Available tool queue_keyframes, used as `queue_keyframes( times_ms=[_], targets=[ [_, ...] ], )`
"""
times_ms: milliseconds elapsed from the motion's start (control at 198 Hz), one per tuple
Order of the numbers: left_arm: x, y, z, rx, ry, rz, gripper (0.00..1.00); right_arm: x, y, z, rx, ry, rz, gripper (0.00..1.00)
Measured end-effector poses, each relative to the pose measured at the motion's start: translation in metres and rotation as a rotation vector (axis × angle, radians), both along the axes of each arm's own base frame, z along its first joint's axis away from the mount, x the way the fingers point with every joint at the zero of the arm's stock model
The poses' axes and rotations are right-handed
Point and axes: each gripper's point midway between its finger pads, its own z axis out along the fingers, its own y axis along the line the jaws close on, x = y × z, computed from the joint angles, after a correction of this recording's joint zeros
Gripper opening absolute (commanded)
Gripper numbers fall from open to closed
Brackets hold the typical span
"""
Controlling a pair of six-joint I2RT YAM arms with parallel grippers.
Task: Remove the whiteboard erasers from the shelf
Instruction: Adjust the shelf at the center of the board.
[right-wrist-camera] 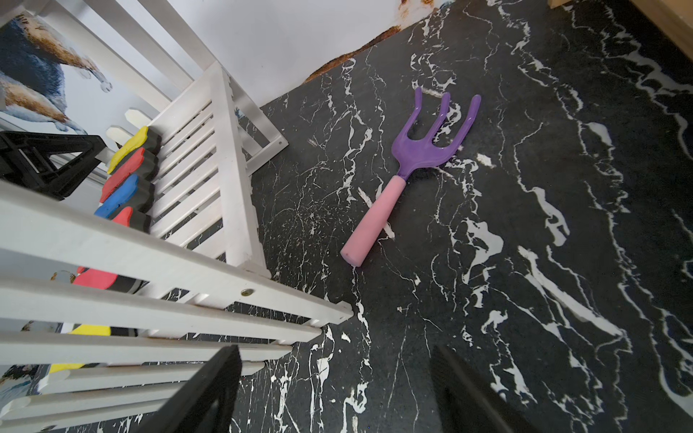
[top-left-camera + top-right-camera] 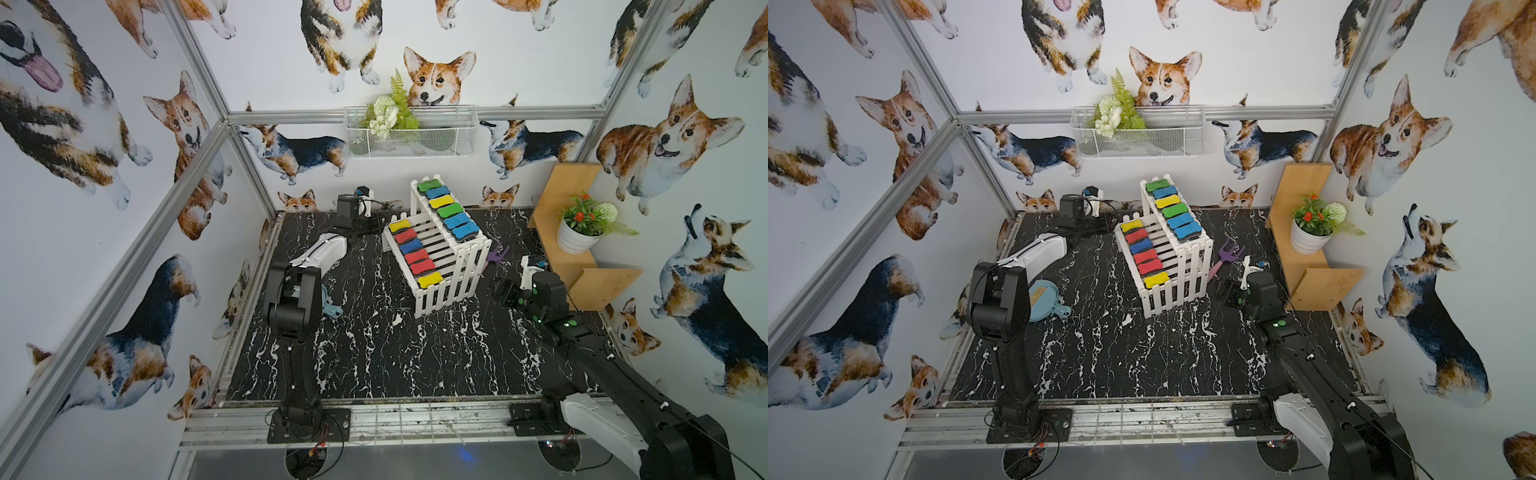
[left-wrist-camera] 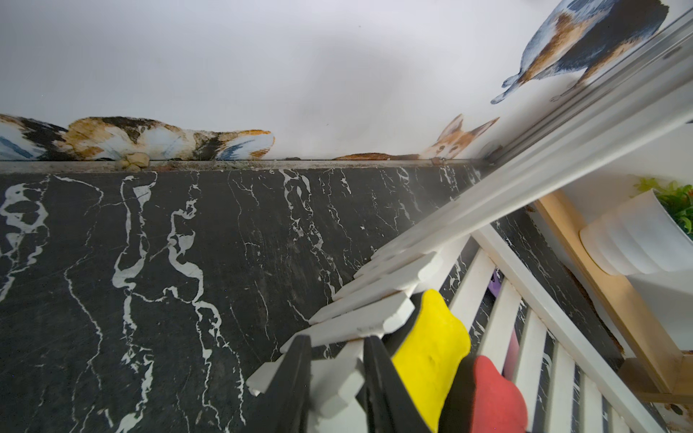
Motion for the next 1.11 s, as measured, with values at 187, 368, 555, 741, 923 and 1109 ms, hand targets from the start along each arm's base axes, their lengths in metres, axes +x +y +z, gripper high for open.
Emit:
queue_keyframes(
  times_ms=[187, 368, 555, 741, 923, 1109],
  targets=[
    [-0.008, 0.004, 0.003, 0.01, 0.001, 0.015, 0.26, 0.0, -0.001, -0.001, 0.0, 0.0, -0.004, 0.85],
    [-0.018, 0.009, 0.002, 0.027, -0.001, 0.021, 0.23, -0.002, -0.002, -0.004, -0.001, 0.007, -0.004, 0.84],
    [-0.033, 0.015, 0.002, 0.024, -0.007, 0.045, 0.23, -0.002, -0.002, -0.003, 0.0, 0.004, -0.003, 0.85],
    [-0.05, 0.024, 0.001, 0.021, -0.004, 0.088, 0.23, -0.001, 0.0, -0.008, 0.005, 0.018, 0.003, 0.85],
    [-0.065, 0.03, 0.0, -0.003, -0.013, 0.124, 0.23, 0.007, 0.008, -0.016, 0.034, 0.052, 0.022, 0.84],
    [-0.072, 0.032, 0.0, -0.025, -0.018, 0.145, 0.23, 0.033, 0.016, -0.011, 0.05, 0.044, 0.039, 0.84]
  ],
)
